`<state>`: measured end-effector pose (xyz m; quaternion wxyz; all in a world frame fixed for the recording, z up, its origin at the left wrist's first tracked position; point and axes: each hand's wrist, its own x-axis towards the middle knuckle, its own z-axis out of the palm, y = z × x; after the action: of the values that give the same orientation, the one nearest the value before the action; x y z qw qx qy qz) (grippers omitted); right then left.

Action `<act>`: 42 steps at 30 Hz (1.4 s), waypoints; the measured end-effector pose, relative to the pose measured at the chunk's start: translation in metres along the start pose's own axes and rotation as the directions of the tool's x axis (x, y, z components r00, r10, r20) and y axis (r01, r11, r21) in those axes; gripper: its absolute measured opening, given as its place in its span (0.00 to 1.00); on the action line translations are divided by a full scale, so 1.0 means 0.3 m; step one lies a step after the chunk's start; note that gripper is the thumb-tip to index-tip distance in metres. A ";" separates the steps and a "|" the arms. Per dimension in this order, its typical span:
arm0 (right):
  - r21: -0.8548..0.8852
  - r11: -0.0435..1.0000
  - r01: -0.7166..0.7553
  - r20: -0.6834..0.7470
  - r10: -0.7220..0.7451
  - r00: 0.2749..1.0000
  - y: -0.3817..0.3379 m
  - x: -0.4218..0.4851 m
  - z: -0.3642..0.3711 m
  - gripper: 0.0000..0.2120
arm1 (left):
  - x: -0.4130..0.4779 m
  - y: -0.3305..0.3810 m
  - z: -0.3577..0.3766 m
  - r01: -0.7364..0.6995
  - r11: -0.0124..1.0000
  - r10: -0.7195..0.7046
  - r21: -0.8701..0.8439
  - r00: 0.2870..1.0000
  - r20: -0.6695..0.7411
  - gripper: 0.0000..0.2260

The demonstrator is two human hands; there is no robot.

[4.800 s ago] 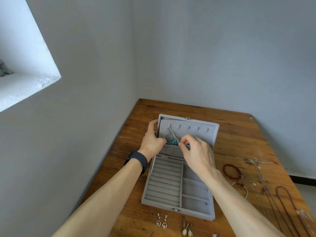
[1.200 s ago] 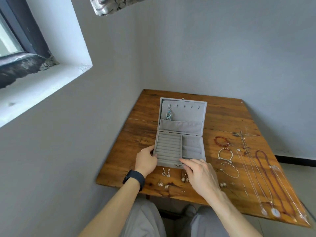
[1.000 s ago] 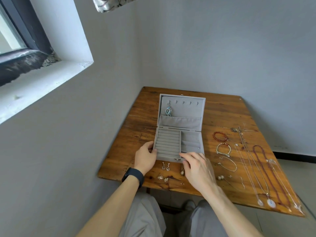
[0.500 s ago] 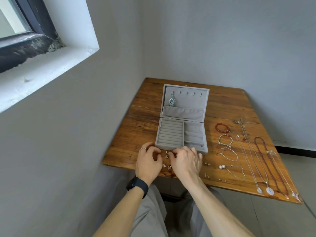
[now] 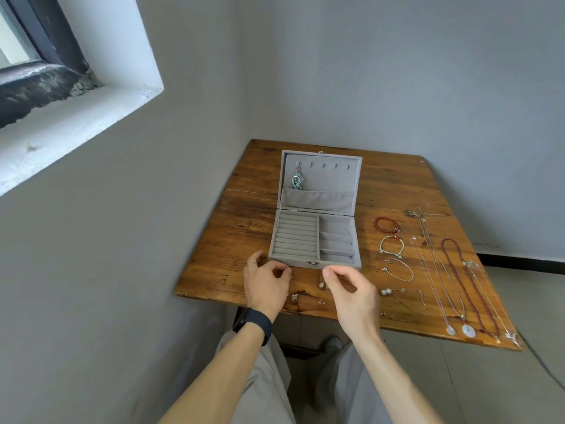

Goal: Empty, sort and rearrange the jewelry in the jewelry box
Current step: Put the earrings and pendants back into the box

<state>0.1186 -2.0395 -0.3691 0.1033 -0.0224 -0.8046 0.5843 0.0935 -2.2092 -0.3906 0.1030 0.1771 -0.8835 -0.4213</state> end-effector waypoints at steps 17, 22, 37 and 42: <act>-0.072 0.996 -0.056 0.033 0.058 0.998 -0.009 0.153 -0.044 0.02 | 0.147 -0.026 -0.072 -0.003 0.909 0.043 -0.416 0.995 0.088 0.05; -0.204 0.979 0.009 0.059 0.003 0.998 -0.031 0.282 0.037 0.02 | 0.153 -0.063 -0.051 -0.014 0.923 0.041 -0.386 0.997 0.061 0.05; -0.617 0.786 0.045 0.037 -0.027 0.999 -0.019 0.511 0.211 0.07 | 0.153 -0.074 -0.041 -0.072 0.932 0.075 -0.356 0.997 -0.007 0.05; -0.724 0.688 0.050 0.035 -0.035 0.999 -0.029 0.542 0.225 0.07 | 0.155 -0.077 -0.035 -0.068 0.934 0.067 -0.351 0.998 -0.016 0.05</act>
<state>-0.0528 -2.0799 -0.3581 0.0922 -0.0374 -0.9710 0.2174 0.0597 -2.2487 -0.4004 0.1489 0.1263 -0.7994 -0.5681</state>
